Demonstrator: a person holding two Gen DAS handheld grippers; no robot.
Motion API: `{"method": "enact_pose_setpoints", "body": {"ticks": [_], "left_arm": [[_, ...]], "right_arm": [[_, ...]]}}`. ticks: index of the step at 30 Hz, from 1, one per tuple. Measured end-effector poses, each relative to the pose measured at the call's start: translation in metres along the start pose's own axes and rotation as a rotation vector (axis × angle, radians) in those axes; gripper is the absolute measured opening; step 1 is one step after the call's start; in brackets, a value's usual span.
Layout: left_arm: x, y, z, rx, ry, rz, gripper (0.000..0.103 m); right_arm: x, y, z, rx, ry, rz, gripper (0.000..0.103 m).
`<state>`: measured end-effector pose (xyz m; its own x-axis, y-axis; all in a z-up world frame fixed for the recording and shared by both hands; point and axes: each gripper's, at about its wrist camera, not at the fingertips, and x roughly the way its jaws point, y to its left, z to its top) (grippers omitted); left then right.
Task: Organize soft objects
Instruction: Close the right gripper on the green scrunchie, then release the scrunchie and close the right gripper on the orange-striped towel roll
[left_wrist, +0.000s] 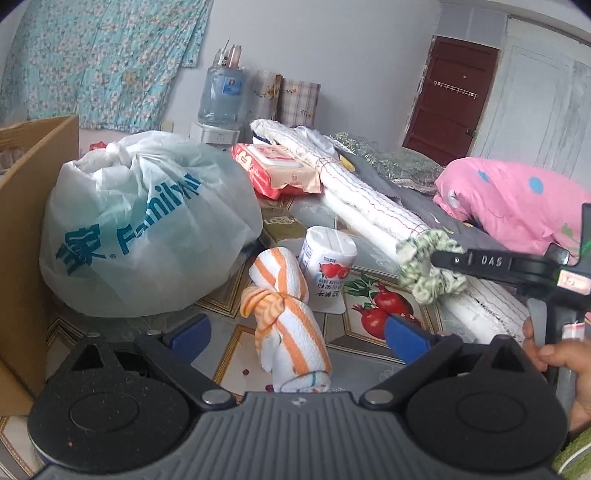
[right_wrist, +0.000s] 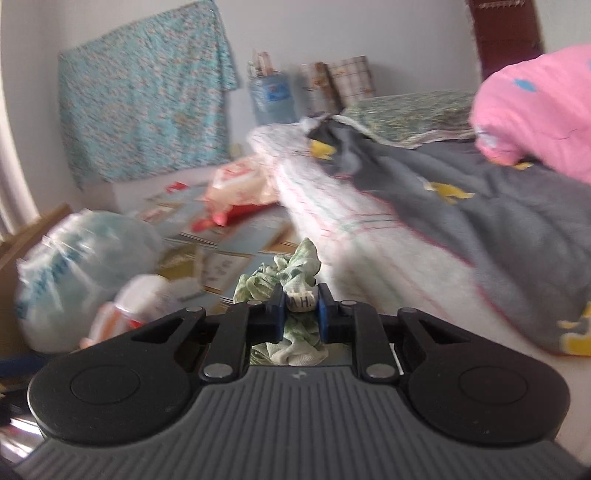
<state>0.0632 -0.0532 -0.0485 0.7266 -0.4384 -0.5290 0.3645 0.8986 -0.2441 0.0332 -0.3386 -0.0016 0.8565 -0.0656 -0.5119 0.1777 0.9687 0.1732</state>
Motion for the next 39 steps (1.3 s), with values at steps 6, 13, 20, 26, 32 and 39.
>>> {"method": "enact_pose_setpoints", "body": {"ticks": [6, 13, 20, 26, 32, 39], "left_arm": [[0.006, 0.003, 0.002, 0.002, 0.018, 0.016, 0.090], [0.011, 0.001, 0.001, 0.032, 0.043, 0.031, 0.090], [0.020, -0.005, 0.000, 0.077, 0.067, 0.078, 0.077], [0.028, -0.011, -0.002, 0.094, 0.110, 0.084, 0.068], [0.033, -0.010, -0.003, 0.071, 0.129, 0.104, 0.048], [0.029, -0.005, -0.006, 0.034, 0.119, 0.107, 0.036]], "right_arm": [[0.029, 0.018, 0.003, -0.022, 0.004, 0.054, 0.021], [0.031, 0.026, -0.006, -0.029, -0.005, 0.073, 0.072], [-0.001, 0.017, -0.006, 0.156, 0.062, 0.323, 0.073], [0.038, 0.034, -0.023, 0.328, 0.308, 0.525, 0.052], [0.070, 0.057, -0.028, 0.326, 0.432, 0.538, 0.049], [0.080, 0.062, -0.033, 0.387, 0.473, 0.568, 0.042]]}}
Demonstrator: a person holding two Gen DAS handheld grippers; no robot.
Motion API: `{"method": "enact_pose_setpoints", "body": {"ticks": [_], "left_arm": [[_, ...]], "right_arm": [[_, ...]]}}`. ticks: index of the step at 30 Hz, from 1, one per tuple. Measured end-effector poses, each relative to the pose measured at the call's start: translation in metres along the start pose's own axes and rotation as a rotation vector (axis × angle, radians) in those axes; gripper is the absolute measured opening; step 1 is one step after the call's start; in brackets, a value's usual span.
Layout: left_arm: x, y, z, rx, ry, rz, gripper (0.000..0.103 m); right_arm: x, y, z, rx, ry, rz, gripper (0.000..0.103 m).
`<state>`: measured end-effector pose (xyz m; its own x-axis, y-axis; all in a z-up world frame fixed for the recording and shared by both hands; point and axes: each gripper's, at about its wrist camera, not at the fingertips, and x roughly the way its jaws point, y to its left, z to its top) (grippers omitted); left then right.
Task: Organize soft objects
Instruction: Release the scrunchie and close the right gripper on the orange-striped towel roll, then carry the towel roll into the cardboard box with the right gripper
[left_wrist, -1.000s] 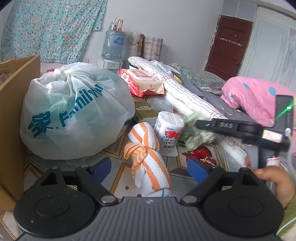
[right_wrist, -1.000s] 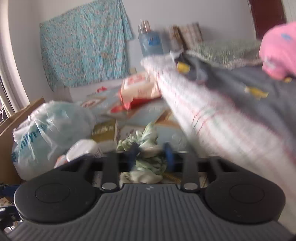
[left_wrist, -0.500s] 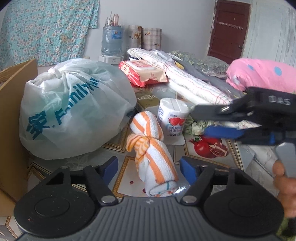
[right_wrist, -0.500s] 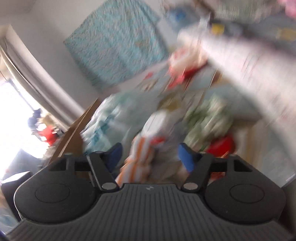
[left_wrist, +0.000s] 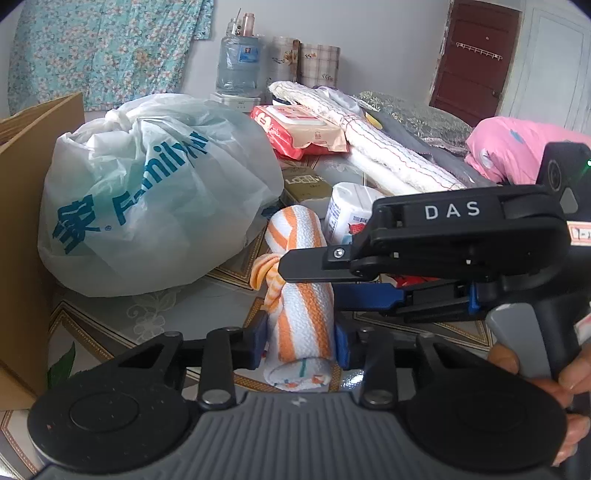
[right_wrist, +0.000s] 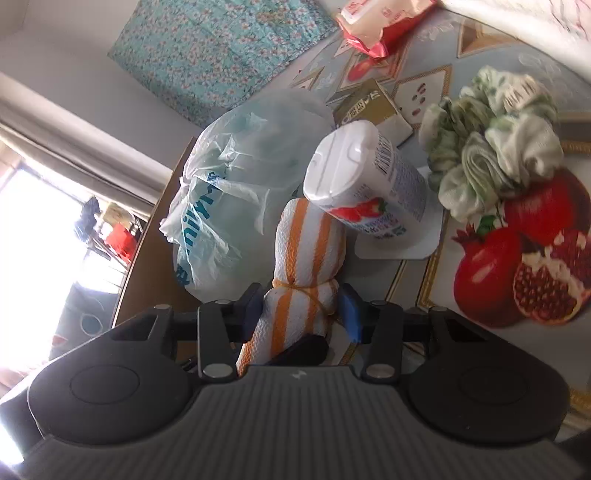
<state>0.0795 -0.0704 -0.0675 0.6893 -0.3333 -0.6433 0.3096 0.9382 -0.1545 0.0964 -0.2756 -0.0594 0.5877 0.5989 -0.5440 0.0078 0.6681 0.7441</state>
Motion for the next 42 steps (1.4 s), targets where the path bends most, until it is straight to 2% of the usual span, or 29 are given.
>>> {"method": "enact_pose_setpoints", "body": {"ticks": [9, 17, 22, 27, 31, 34, 38, 42], "left_arm": [[-0.020, -0.007, -0.003, 0.020, -0.043, -0.004, 0.035], [-0.058, -0.011, -0.006, 0.024, -0.115, 0.009, 0.035], [-0.090, -0.007, -0.006, 0.020, -0.187, 0.041, 0.035], [-0.131, 0.011, -0.002, 0.005, -0.283, 0.110, 0.035], [-0.169, 0.048, 0.006, -0.017, -0.345, 0.190, 0.035], [-0.192, 0.083, 0.015, -0.028, -0.354, 0.260, 0.035], [-0.209, 0.145, 0.030, -0.098, -0.289, 0.297, 0.035], [-0.204, 0.205, 0.040, -0.179, -0.182, 0.338, 0.035]], "right_arm": [[-0.014, 0.007, -0.011, 0.006, -0.035, 0.033, 0.040], [-0.038, 0.030, -0.025, -0.043, -0.065, 0.075, 0.040], [-0.042, 0.062, -0.030, -0.110, -0.075, 0.110, 0.040], [-0.036, 0.113, -0.028, -0.209, -0.051, 0.182, 0.040], [-0.010, 0.170, -0.023, -0.317, 0.012, 0.257, 0.040], [0.023, 0.216, -0.018, -0.381, 0.093, 0.314, 0.040], [0.088, 0.271, -0.011, -0.428, 0.256, 0.338, 0.041], [0.165, 0.304, -0.008, -0.407, 0.428, 0.313, 0.041]]}}
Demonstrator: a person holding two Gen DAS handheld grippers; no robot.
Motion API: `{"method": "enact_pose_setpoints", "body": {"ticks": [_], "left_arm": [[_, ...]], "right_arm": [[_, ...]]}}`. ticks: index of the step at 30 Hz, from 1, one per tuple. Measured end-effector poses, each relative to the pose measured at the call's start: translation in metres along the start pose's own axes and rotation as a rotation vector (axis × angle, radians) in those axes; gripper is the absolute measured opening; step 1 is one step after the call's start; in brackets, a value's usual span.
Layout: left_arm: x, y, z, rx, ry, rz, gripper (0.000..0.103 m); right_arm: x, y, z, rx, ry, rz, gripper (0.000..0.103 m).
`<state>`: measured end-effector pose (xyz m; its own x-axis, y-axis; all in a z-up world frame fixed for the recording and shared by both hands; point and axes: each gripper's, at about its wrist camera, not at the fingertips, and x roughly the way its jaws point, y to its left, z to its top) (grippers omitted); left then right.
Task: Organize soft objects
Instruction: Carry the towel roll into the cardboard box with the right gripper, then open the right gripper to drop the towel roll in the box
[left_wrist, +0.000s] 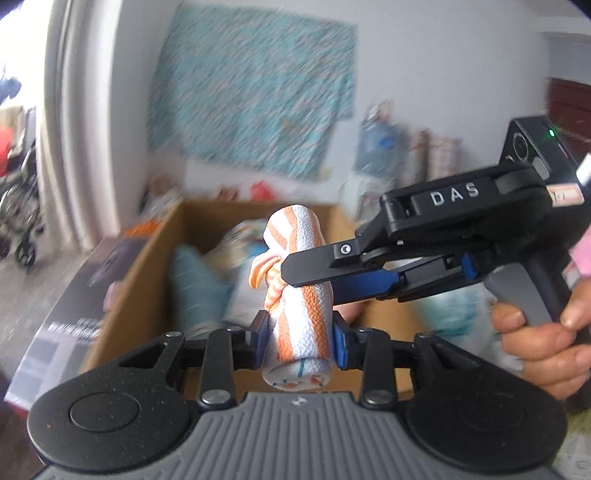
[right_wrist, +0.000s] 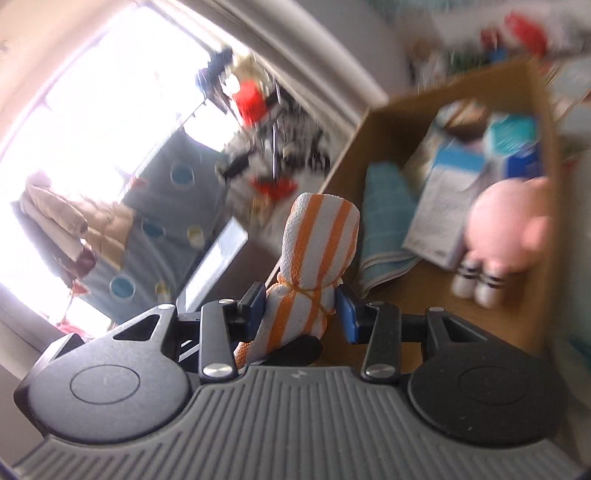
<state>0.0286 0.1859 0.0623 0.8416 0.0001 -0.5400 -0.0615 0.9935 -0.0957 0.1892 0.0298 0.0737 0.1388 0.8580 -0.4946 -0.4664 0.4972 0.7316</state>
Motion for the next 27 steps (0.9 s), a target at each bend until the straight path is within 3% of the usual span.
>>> {"method": "enact_pose_setpoints", "body": {"ticks": [6, 9, 12, 17, 23, 27], "left_arm": [[0.045, 0.056, 0.003, -0.073, 0.171, 0.077, 0.034], [0.055, 0.076, 0.002, -0.097, 0.224, 0.096, 0.035], [0.058, 0.084, 0.001, -0.106, 0.258, 0.087, 0.042], [0.048, 0.077, -0.007, -0.099, 0.273, 0.054, 0.052], [0.035, 0.065, -0.009, -0.070, 0.233, 0.054, 0.069], [0.023, 0.056, -0.011, -0.058, 0.196, 0.035, 0.079]], "right_arm": [[0.096, -0.013, 0.027, 0.060, 0.178, -0.050, 0.040], [0.124, -0.025, 0.034, 0.115, 0.241, -0.048, 0.040], [0.145, -0.036, 0.035, 0.164, 0.287, -0.054, 0.040], [0.167, -0.052, 0.024, 0.229, 0.379, -0.072, 0.040], [0.182, -0.055, 0.013, 0.241, 0.437, -0.070, 0.040], [0.179, -0.054, 0.014, 0.234, 0.428, -0.069, 0.052]]}}
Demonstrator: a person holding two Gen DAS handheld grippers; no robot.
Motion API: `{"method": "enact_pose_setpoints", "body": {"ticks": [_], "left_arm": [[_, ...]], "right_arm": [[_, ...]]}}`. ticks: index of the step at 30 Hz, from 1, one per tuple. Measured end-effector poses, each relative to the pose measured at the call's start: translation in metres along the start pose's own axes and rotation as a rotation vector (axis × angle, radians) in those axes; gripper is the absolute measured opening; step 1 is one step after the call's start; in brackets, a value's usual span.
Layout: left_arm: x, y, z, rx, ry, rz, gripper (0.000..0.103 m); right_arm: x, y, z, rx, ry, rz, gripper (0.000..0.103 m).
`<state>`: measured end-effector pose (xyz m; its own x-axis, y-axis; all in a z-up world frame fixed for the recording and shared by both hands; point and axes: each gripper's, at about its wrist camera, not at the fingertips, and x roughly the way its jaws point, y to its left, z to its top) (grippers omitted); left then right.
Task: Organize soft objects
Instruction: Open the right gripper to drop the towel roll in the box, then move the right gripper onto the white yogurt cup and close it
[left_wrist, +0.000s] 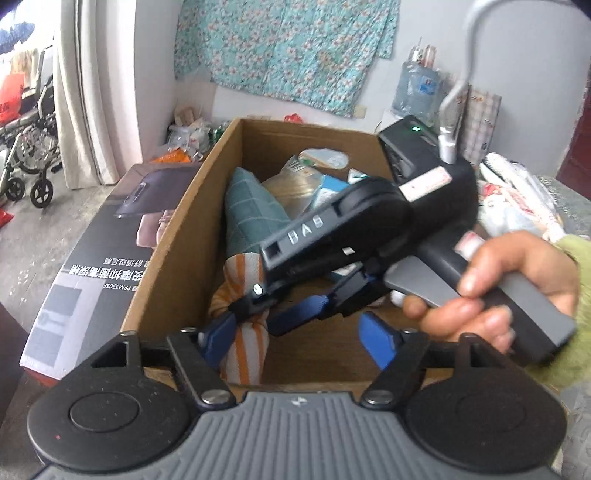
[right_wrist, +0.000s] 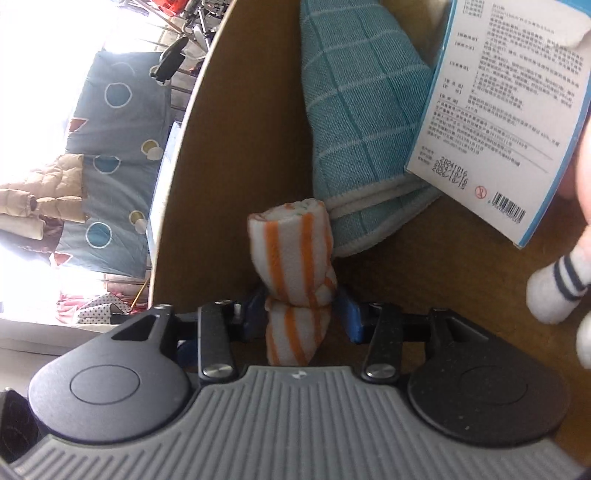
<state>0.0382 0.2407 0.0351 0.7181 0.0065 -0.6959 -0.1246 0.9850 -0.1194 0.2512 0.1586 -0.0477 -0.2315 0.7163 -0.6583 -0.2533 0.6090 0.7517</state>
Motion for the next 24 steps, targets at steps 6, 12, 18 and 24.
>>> {"method": "enact_pose_setpoints", "body": {"ticks": [6, 12, 18, 24], "left_arm": [[-0.026, -0.027, -0.009, 0.063, -0.111, -0.014, 0.090], [-0.043, -0.066, -0.013, 0.087, -0.201, -0.078, 0.094], [-0.046, -0.122, -0.022, 0.113, -0.278, -0.259, 0.095], [-0.019, -0.195, -0.043, 0.176, -0.273, -0.433, 0.095]], "right_arm": [[-0.044, 0.008, -0.016, -0.053, -0.105, 0.053, 0.067], [-0.130, 0.003, -0.055, -0.109, -0.274, 0.163, 0.070], [-0.260, -0.038, -0.125, -0.164, -0.535, 0.147, 0.074], [-0.353, -0.099, -0.228, -0.144, -0.864, -0.120, 0.078]]}}
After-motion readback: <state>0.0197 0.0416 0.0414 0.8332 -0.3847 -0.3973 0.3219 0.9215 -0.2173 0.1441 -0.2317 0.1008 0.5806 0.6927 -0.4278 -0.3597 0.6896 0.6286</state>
